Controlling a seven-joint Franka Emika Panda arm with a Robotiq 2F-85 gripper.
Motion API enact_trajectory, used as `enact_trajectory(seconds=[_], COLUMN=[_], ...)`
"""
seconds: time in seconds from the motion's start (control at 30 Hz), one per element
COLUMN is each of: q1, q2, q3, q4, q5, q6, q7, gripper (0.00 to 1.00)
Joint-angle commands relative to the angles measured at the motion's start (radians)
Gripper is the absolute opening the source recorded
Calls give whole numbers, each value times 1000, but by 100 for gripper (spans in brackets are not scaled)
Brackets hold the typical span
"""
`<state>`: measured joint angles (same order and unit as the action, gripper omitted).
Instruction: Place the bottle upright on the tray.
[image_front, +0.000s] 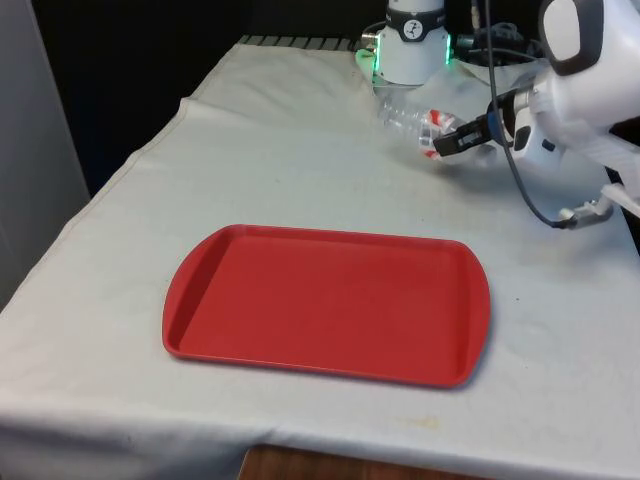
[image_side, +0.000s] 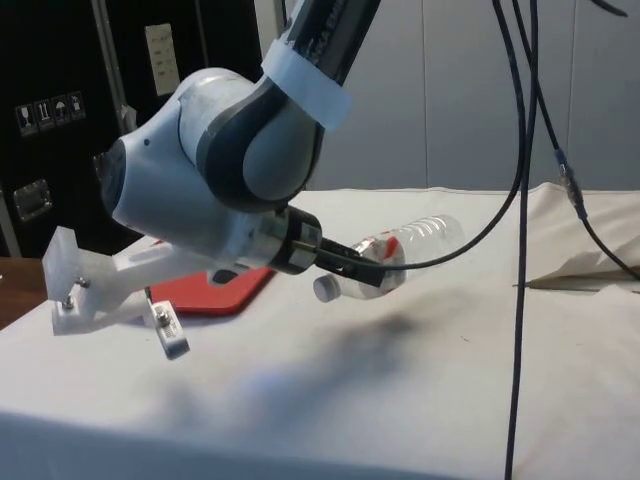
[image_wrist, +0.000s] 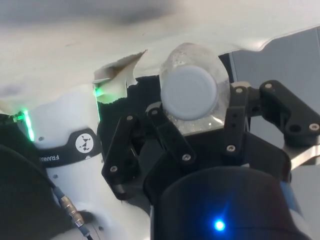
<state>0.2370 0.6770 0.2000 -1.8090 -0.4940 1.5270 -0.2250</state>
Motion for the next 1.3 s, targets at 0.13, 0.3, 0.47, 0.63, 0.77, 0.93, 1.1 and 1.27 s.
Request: enact_trajectory(seconds=[0.13,0.3,0.47,0.63,0.77,0.93,1.1,1.27], q1=[0,-2,0,-2,0,-2,-2,-4], q2=[-10,-31,-37,-61,-67,-85,-99,-116], q3=[0,3,0,3,1,3,3,4], q4=[0,-1,0,0,1,1,-1,-3], q5=[0,6,0,6,0,5,6,8], q6=[-10,-22,-27,-43,-49,-56,-53,-46], q7=[-3,-12,-13,-25,-25,-31,-31,-30], gripper=[34,34,34,34,34,34,34,34])
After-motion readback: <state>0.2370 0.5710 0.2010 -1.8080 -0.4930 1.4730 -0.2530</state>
